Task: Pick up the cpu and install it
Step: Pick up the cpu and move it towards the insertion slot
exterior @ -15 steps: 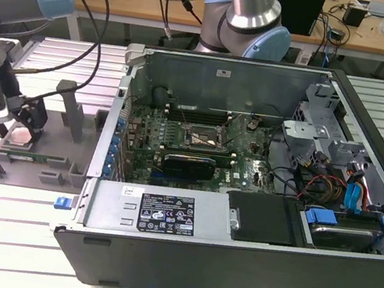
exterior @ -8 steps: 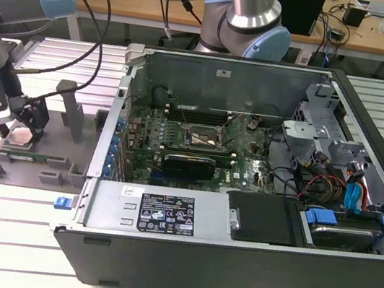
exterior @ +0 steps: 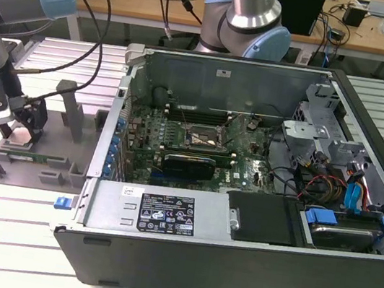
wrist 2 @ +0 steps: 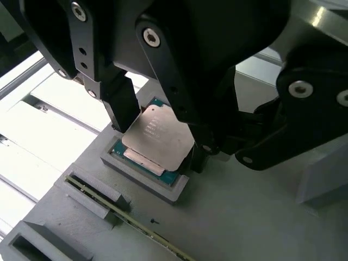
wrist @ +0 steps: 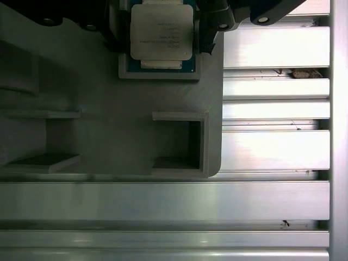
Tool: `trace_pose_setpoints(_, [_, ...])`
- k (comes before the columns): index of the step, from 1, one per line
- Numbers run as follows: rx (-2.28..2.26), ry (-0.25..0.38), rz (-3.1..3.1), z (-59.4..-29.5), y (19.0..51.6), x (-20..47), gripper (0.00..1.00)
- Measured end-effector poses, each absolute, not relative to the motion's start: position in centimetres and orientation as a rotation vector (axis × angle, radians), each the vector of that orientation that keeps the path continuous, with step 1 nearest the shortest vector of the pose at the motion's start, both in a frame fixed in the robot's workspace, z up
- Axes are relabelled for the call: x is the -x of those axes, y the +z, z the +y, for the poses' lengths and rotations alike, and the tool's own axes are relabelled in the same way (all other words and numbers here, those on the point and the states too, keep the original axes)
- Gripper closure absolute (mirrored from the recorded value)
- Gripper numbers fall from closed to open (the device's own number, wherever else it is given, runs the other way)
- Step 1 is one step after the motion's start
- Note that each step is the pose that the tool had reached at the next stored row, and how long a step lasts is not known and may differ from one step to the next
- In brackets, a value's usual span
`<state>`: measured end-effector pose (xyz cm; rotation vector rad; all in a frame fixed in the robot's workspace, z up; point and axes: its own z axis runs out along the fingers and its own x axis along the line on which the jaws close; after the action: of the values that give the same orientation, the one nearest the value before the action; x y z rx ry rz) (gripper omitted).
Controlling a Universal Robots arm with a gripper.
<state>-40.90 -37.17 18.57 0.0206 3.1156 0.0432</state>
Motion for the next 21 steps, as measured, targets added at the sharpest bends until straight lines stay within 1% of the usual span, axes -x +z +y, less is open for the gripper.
trace_pose_setpoints(21, [-0.045, 0.043, 3.115, -37.16, 18.76, 41.06, 0.35])
